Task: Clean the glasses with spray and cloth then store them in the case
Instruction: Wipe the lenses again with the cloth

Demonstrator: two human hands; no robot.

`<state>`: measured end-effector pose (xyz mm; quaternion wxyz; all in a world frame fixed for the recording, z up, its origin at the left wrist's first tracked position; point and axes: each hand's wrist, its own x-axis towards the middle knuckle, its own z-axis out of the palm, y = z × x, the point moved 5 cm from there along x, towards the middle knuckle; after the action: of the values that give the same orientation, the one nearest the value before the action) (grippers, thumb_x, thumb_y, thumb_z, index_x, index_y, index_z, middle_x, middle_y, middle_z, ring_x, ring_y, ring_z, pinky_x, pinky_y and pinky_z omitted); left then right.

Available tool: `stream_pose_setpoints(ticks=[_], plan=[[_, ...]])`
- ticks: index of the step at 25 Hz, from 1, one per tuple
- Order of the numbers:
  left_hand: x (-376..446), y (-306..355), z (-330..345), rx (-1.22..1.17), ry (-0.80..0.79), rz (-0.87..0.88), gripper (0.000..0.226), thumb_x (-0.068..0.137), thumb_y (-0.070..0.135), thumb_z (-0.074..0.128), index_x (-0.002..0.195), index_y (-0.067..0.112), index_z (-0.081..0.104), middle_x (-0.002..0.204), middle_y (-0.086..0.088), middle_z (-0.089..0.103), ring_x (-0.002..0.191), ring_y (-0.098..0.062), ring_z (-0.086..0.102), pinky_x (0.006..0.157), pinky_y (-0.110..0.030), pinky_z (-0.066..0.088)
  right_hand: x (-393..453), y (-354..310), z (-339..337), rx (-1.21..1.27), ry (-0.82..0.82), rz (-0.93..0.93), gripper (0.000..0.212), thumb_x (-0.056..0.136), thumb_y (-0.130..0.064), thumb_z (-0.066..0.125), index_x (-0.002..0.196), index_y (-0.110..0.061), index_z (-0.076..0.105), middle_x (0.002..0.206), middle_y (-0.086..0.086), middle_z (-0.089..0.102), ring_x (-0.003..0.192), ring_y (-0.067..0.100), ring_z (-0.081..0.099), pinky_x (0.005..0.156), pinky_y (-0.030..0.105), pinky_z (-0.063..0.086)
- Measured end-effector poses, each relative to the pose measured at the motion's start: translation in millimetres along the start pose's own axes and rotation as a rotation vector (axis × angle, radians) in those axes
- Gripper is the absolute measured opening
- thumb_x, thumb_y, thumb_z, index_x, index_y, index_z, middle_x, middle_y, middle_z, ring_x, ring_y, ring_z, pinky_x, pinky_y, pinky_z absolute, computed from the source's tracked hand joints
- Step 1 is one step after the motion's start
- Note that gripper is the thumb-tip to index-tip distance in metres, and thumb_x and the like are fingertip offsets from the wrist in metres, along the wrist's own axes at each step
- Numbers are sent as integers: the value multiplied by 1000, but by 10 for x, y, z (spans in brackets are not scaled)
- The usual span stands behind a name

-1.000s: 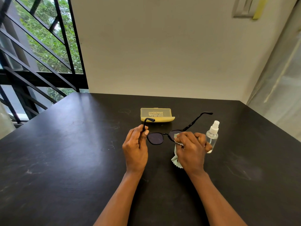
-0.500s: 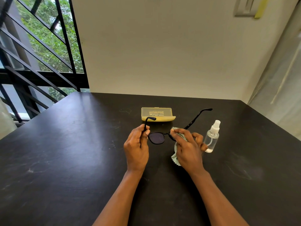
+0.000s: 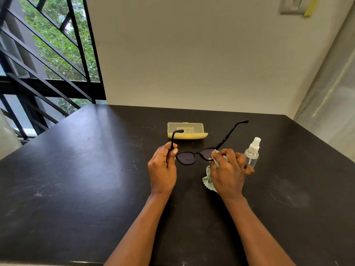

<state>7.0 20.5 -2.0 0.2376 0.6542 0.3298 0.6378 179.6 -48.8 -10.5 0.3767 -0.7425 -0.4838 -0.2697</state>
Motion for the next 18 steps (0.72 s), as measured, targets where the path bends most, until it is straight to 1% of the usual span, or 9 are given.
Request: stream_pose_setpoints(ticks=[2,4,7,9,11,13,14,16,18], plan=[[0,13,2,11,-8,15,20,87,3,58,106,2,64,96,2,62,83,4,60,77,-14,53,-12,-4,50,-55,-56,-8,39,63,-11,82,100,-14,71,100,11,62,93,25,32,64,50,42],[0,20,1,13,-11,19,20,87,1,57,105,2,64,96,2,62,83,4,60,77,-12,53,-24,-12,108,-56,-150,-8,48,68,-11,78,113,-19,66,109,12,57,97,27,31,68,52,42],[-2,17,-4,8,-8,10,19,87,1,57,104,4,64,95,2,62,82,5,61,76,-12,53,-11,-9,133,31,-280,13,46,81,-13,64,122,-34,59,123,7,49,106,31,34,78,46,31],[-2,9,-8,1,-7,3,19,87,2,57,105,5,64,96,2,62,82,3,62,76,-14,54,5,-6,127,52,-319,11,43,86,-14,59,121,-39,59,126,1,47,111,28,33,80,41,26],[-3,-4,-15,-2,3,-7,19,88,3,57,105,4,64,96,2,62,82,-3,63,76,-17,55,23,-21,102,78,-298,5,40,85,-12,60,114,-39,64,122,-1,50,111,28,36,78,39,24],[3,-16,-21,-6,15,-23,19,88,5,57,105,4,65,96,1,63,83,-7,63,75,-20,56,31,-19,69,113,-230,3,34,78,-8,68,100,-34,71,111,0,57,103,30,42,73,40,27],[8,-18,-24,-7,20,-27,18,88,6,57,104,4,65,95,1,63,83,-8,63,74,-20,56,30,-8,51,124,-185,0,31,74,-8,73,94,-31,73,104,0,60,98,31,45,70,43,32],[16,-13,-33,-3,23,-25,18,88,6,57,104,4,65,94,0,63,82,-10,63,73,-19,54,30,5,2,119,-107,-1,24,67,-9,80,84,-25,74,94,1,62,93,28,44,66,48,39],[20,-14,-42,-6,19,-25,17,88,5,57,103,4,65,94,0,64,83,-10,63,73,-19,55,35,17,-26,55,-62,18,21,65,-14,82,83,-21,75,91,3,63,93,23,37,68,45,34]])
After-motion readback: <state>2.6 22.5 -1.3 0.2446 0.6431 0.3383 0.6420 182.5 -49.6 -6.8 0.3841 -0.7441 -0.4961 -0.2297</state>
